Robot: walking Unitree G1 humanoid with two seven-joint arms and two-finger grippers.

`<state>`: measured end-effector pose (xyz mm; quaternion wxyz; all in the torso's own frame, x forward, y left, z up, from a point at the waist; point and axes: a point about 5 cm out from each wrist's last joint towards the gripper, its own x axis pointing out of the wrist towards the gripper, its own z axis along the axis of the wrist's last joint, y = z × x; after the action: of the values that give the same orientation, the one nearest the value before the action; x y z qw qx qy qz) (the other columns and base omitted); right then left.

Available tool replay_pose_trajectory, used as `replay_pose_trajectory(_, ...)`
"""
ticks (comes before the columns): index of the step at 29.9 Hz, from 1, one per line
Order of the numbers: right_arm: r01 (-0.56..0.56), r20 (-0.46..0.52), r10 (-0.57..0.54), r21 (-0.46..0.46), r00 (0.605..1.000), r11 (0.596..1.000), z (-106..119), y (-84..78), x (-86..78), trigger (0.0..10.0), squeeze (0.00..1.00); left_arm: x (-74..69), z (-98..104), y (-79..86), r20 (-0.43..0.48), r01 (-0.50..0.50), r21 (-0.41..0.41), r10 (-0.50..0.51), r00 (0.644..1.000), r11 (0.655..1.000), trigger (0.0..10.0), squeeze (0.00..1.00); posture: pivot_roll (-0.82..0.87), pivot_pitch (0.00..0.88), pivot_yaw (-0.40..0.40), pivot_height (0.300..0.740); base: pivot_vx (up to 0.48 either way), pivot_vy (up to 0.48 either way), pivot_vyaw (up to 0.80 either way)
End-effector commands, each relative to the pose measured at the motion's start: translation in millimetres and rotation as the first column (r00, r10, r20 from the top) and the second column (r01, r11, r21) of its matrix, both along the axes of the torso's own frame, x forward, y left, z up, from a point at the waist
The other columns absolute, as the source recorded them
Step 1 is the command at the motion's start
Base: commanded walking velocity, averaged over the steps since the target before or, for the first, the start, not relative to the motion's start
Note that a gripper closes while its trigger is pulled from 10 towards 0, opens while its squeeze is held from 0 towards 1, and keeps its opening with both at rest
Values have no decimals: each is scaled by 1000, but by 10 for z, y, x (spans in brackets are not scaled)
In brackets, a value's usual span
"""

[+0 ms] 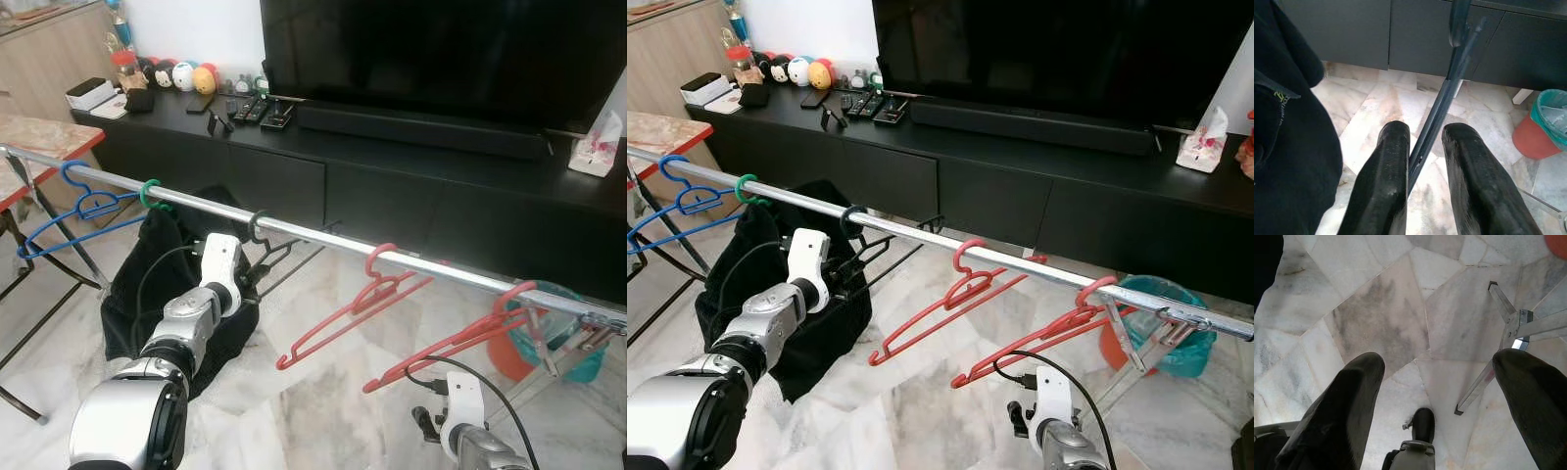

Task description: Hang hanger

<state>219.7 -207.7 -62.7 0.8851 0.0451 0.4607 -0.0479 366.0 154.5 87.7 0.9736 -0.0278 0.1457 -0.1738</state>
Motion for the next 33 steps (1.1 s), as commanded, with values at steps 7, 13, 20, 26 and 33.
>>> replay_pose_trajectory(7,-6,-1,6,4,1000,1000,13,3,23,10000,0,-47,-69,18,-29,16,-27,-17,999,1000,0,0,-81,0,46,740,0,0,0)
replay_pose_trajectory(13,-7,-2,7,5,1000,1000,11,0,18,10000,0,-56,-80,2,-28,28,-29,-29,999,999,0,0,-80,0,44,740,0,0,0)
replay_pose_trajectory(20,-9,-4,9,4,1000,1000,10,-2,16,10000,0,-75,-109,8,-19,21,5,-20,1000,1000,0,0,-80,0,43,740,0,0,0)
replay_pose_trajectory(26,-7,-1,7,1,1000,1000,10,-3,15,10000,0,-78,-89,78,46,-53,22,52,998,998,0,0,-76,0,42,740,0,0,0)
replay_pose_trajectory(33,-5,4,5,-2,1000,1000,4,-15,1,10000,0,-123,-53,18,158,-24,4,23,987,1000,10000,0,-68,0,36,740,0,0,0)
